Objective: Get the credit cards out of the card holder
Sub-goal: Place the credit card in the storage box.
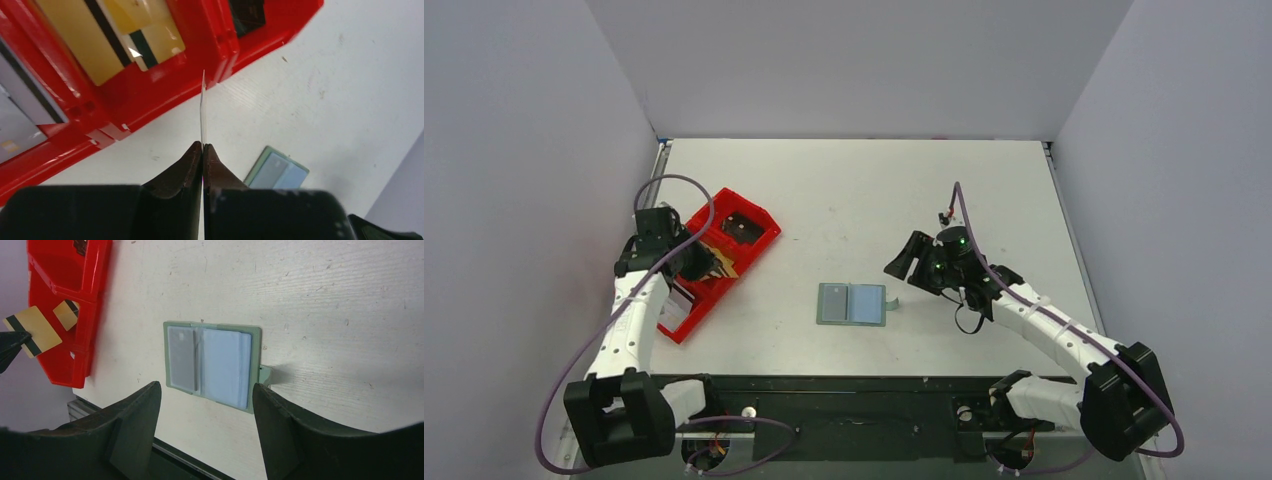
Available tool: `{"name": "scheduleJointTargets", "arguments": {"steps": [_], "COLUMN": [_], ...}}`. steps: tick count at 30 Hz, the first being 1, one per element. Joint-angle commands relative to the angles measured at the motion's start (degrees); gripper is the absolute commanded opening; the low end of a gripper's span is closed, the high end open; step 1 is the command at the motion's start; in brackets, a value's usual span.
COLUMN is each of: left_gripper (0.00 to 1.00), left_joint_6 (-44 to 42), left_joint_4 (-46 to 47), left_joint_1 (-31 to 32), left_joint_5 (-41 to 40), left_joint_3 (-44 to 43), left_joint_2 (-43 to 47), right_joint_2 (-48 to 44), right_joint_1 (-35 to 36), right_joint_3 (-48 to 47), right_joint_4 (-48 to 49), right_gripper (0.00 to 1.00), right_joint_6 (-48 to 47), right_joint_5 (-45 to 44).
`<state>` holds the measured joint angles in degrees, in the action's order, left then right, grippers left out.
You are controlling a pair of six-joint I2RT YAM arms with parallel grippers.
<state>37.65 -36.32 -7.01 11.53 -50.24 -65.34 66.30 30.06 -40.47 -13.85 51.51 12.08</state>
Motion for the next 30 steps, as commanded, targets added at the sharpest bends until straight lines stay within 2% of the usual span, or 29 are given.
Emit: {"name": "scheduleJointTargets", "arguments": {"steps": [1,11,20,25,29,30], "left_gripper": [0.00,0.00,0.00,0.04,0.11,0.17], "left_joint_6": [-1.77,0.52,2.34,3.41,2.73,2.35], "left_joint_4": [-0.78,3.89,11.98,17.24,15.35,14.42], "left_joint_1": [-2.85,-5.59,-8.93,-10.30,-10.35,-10.33], "left_joint_5": [-7.97,-10.90,-4.89,0.89,-1.37,-1.97], "left_joint_3": [-3.05,-9.34,-9.56,-8.49,-9.82,-9.98], "left_joint_2": [-0.37,-12.12,-19.69,-23.47,-24.39,-24.35], "right_joint_2": [0.66,0.62,-0.73,-1.26,-1.52,-1.68], "right_joint_1": [-0.17,-0.41,-0.53,-0.53,-0.53,-0.51], "right_joint_3": [-2.26,-1.44,-0.54,-0.24,-0.23,-0.18], "right_joint_4": [0.73,1.54,1.47,1.50,1.33,1.30], "right_gripper": [0.63,0.63,0.63,0.63,0.63,0.63], "right_joint_6": [-2.36,-2.98,-3.12,-2.99,-2.99,-2.92], "right_joint_5": [0.52,2.39,3.15,3.27,3.29,3.19]}}
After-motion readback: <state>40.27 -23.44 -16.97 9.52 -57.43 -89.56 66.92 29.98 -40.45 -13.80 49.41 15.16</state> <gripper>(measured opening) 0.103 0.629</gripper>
